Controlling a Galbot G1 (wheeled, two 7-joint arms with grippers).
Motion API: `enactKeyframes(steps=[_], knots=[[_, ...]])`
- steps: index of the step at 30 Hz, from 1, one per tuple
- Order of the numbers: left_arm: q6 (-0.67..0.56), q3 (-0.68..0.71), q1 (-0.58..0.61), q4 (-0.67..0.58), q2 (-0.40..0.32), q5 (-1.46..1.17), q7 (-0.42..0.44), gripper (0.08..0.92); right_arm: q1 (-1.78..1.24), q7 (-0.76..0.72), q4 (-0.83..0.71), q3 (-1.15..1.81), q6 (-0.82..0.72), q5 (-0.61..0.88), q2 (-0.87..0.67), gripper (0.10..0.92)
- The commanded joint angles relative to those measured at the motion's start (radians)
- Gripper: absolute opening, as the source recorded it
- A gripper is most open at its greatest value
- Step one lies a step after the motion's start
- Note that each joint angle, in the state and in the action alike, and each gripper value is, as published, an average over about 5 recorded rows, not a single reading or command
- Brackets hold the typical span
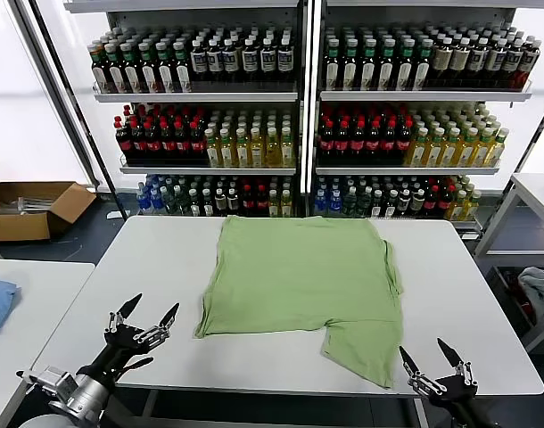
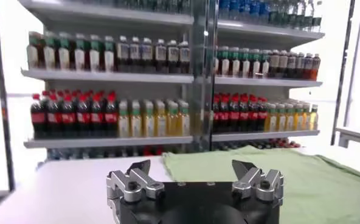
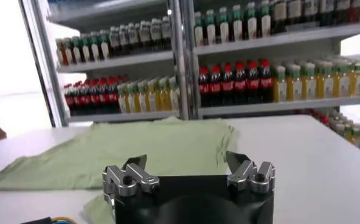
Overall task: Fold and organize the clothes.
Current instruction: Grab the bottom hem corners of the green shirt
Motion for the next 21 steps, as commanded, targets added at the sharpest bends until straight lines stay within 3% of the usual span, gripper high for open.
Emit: enactKeyframes(steps=[1,7,17,21], knots=[[0.105,0.142,-0.059,0.05,0.134,-0.112,-0.123,0.823,-0.005,0.052,0.007,-0.043,-0.066,-0.048,-0.049,0.823],[0.209,0.197,-0.149,0.145,0.169,-0.103,-0.171,0.823,0.007,0.095,0.019,-0.111,-0.145,-0.121,-0.061,0.823],[0.233,0.237,-0.193,0.213,0.171,-0.106,-0.183,0.823,0.012,0.12,-0.006,-0.147,-0.172,-0.111,-0.04,0.822],[0.235,0.264,-0.225,0.231,0.158,-0.106,-0.188,0.822,0.025,0.141,-0.013,-0.165,-0.198,-0.105,-0.036,0.757]])
